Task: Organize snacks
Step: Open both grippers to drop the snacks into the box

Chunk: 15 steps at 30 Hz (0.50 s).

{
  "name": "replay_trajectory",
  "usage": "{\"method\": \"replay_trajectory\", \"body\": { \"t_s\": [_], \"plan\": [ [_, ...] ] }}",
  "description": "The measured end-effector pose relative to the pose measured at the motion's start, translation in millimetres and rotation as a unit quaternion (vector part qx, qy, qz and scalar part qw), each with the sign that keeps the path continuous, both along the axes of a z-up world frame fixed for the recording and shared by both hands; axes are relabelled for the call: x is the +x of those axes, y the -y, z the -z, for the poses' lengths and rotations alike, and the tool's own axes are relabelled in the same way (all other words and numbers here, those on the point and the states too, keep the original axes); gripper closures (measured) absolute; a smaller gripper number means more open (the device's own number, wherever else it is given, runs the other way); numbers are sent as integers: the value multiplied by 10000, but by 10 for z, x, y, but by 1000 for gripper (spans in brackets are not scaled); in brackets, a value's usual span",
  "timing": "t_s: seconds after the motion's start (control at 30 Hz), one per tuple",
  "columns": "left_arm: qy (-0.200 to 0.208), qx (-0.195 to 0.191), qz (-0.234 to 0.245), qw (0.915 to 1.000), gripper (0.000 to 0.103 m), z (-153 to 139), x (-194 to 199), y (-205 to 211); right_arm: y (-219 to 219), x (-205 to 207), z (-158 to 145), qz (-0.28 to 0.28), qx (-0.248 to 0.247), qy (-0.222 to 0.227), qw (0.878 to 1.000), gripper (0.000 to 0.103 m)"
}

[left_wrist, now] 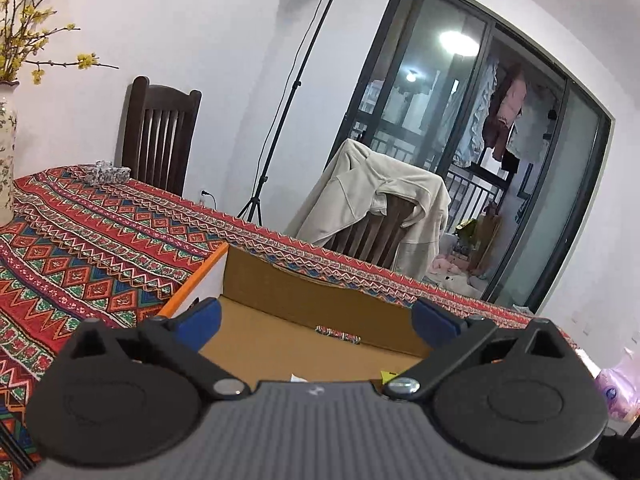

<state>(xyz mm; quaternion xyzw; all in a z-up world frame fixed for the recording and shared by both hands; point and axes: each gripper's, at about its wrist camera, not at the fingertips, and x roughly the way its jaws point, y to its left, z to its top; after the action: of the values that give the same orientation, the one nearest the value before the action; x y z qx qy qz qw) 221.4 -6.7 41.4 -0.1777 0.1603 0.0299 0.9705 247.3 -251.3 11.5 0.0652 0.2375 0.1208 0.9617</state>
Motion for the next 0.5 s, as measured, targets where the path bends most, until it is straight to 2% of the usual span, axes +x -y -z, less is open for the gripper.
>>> {"method": "replay_trajectory", "body": {
  "t_s": [0.3, 0.5],
  "plan": [
    [152, -117, -5, 9998, 0, -320, -238, 4, 23, -270, -393, 114, -95, 404, 9991, 0],
    [74, -71, 94, 9999, 0, -440, -450, -24, 79, -546, -509, 47, -112, 404, 9991, 0]
  ]
}}
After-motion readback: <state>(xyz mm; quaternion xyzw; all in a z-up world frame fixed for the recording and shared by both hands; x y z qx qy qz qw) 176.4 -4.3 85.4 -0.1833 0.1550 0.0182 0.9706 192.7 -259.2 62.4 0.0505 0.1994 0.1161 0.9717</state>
